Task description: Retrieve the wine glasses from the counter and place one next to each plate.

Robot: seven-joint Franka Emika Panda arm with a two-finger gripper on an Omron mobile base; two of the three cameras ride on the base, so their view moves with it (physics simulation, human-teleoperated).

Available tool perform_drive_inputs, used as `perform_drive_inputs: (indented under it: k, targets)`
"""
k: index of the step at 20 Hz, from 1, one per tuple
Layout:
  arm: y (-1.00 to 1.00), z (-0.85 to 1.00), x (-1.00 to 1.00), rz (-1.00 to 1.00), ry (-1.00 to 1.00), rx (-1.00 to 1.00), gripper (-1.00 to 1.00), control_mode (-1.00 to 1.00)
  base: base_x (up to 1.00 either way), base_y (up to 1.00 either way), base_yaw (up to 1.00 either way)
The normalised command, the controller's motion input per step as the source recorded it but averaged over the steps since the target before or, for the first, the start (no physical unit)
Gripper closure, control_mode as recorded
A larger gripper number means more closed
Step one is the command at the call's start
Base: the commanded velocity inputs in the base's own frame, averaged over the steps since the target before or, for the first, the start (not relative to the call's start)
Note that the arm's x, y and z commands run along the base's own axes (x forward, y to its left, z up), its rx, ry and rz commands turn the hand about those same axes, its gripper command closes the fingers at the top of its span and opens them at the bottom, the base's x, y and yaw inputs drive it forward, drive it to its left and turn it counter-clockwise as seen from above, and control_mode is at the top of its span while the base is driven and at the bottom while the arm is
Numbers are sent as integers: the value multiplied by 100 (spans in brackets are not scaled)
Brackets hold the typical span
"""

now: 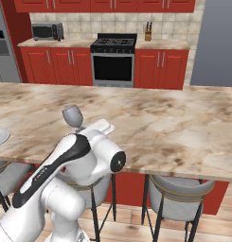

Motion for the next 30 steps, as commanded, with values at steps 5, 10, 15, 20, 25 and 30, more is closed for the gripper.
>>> perform_drive_inputs:
  k: [5, 10, 15, 20, 25, 30]
  targets:
    - [0, -42, 91, 5, 18, -5, 100, -100, 0, 0, 0]
    - [-1, -28, 50, 21, -2, 0, 100, -100, 0, 0, 0]
    - [0, -34, 41, 32, -5, 12, 100, -100, 0, 0, 0]
    - [0, -35, 48, 28, -2, 20, 100, -100, 0, 0, 0]
    - [-7, -16, 51, 0, -3, 1, 100, -100, 0, 0, 0]
    - [-5, -20, 51, -6, -2, -12, 100, -100, 0, 0, 0]
